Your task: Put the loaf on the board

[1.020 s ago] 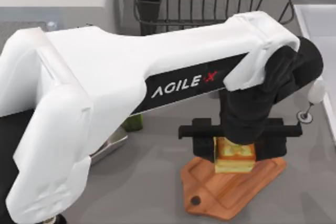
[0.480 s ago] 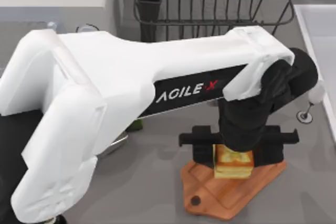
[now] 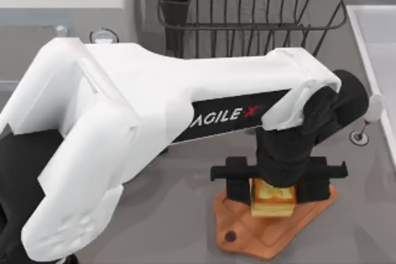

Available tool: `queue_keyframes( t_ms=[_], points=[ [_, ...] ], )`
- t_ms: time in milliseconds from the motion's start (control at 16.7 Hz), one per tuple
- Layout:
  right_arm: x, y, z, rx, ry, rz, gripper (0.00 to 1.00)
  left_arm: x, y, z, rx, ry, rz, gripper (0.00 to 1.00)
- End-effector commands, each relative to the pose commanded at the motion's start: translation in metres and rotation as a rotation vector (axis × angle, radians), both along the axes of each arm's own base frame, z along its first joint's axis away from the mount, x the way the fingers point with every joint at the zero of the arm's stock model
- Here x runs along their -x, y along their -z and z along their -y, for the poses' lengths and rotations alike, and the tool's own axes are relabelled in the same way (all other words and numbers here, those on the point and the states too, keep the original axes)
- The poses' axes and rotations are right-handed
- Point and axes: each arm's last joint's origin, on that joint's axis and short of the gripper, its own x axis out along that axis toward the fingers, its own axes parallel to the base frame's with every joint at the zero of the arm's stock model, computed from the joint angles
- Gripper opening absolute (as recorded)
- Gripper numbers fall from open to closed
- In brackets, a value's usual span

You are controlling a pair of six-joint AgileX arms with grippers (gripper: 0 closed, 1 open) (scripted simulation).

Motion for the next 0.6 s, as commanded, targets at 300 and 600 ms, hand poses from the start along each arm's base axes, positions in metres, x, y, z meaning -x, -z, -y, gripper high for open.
queue_keyframes(
  t_ms=[300, 600],
  points=[
    [0.0000, 0.0000, 0.0000, 0.000, 0.000, 0.000, 1.00, 0.0000, 0.0000, 0.0000, 0.000, 0.000, 0.000, 0.23],
    [0.0000, 0.0000, 0.0000, 0.000, 0.000, 0.000, 1.00, 0.0000, 0.0000, 0.0000, 0.000, 0.000, 0.000, 0.60]
  ],
)
